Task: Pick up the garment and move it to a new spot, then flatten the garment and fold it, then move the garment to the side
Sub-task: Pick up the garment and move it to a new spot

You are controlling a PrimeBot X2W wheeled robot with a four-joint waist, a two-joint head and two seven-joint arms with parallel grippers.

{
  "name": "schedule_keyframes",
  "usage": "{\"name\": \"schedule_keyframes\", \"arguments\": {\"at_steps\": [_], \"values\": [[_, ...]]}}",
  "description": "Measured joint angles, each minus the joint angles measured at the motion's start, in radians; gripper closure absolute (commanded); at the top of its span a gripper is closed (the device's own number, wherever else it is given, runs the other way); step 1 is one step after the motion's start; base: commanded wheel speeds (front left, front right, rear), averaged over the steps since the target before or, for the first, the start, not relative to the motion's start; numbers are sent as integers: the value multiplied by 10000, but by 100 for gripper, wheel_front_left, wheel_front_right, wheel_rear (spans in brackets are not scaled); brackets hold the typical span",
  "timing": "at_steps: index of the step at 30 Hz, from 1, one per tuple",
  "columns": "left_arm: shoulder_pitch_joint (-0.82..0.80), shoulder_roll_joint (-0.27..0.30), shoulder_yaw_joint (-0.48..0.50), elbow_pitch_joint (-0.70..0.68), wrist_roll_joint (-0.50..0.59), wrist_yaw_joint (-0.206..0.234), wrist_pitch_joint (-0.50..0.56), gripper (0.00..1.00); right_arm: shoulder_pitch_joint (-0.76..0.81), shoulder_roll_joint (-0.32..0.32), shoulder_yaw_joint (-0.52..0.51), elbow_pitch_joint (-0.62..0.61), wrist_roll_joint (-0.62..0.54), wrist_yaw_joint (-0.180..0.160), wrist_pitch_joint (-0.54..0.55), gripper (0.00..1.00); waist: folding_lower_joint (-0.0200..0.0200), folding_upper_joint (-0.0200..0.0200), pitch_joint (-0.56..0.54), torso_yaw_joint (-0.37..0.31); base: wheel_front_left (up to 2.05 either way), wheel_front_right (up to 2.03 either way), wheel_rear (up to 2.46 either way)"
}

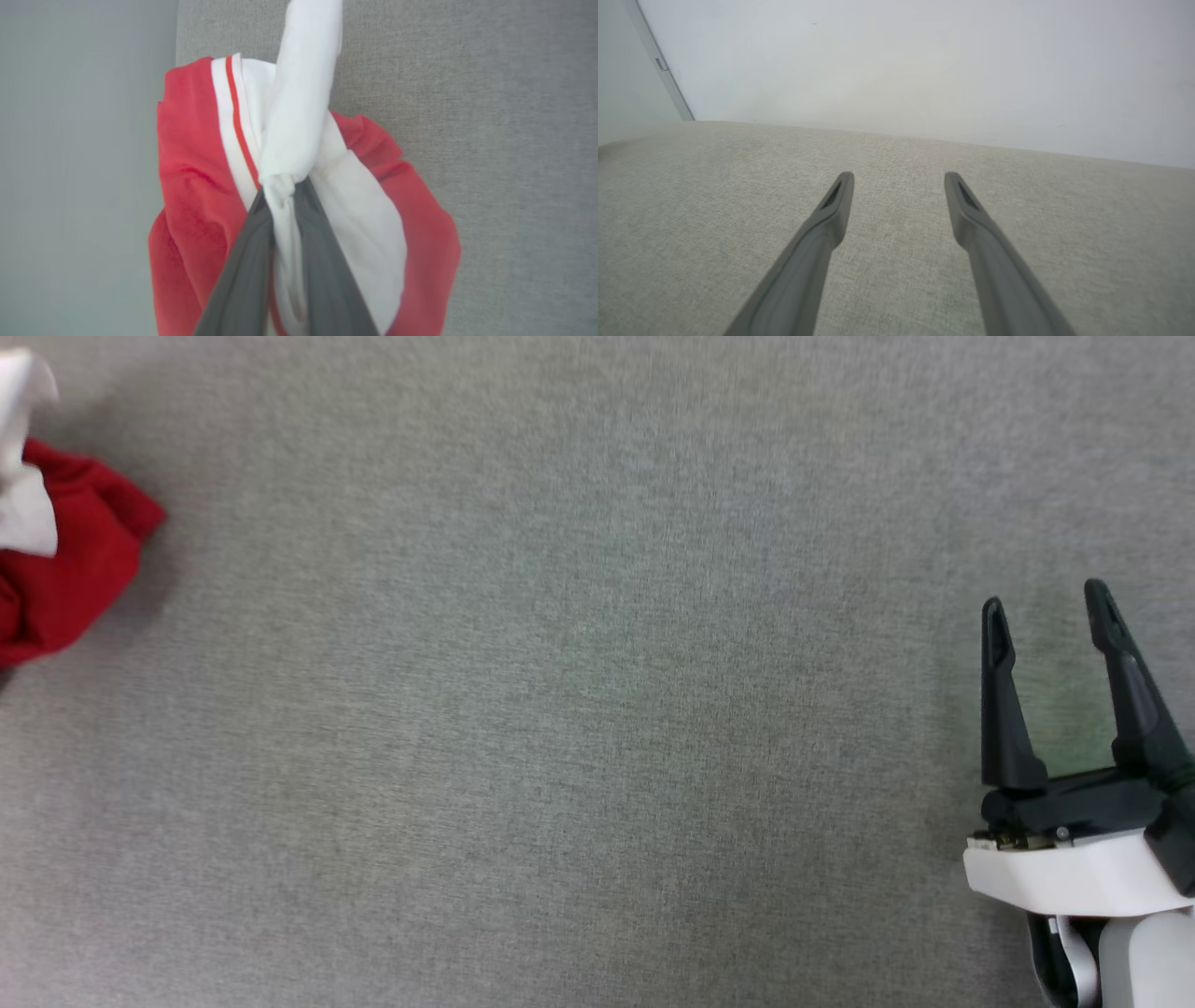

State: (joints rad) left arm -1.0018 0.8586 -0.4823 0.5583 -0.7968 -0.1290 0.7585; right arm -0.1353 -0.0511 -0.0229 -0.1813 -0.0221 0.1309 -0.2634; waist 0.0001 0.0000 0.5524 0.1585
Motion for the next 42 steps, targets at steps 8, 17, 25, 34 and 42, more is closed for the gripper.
{"name": "schedule_keyframes", "arguments": {"at_steps": [8, 17, 25, 34, 42], "values": [[-1095, 518, -1641, -2105, 31, -2, -92, 100, 496, 0, 123, 412, 439, 0, 0, 0, 0, 0, -1439, 45, 0, 0, 0], [-2246, -293, -3196, -3568, -109, -2, 307, 100, 945, 0, 347, 738, 947, 0, 0, 0, -2, 0, -2644, -491, 0, 0, 0], [-2573, -1494, -4322, -4190, -337, -2, 205, 100, 1219, -6, 414, 874, 1166, 0, 0, 0, -2, 0, -3148, -1793, 0, 0, 0], [-2944, -3083, -5712, -4291, -585, -2, -155, 100, 1262, -6, 389, 874, 1407, 0, 0, 0, -2, 1, -3024, -3373, 0, 0, 0], [-3007, -4144, -7430, -3229, -754, -2, -780, 100, 924, -6, 443, 815, 1695, 0, 0, 0, -1, 0, -2018, -4186, 0, 0, 0]]}}
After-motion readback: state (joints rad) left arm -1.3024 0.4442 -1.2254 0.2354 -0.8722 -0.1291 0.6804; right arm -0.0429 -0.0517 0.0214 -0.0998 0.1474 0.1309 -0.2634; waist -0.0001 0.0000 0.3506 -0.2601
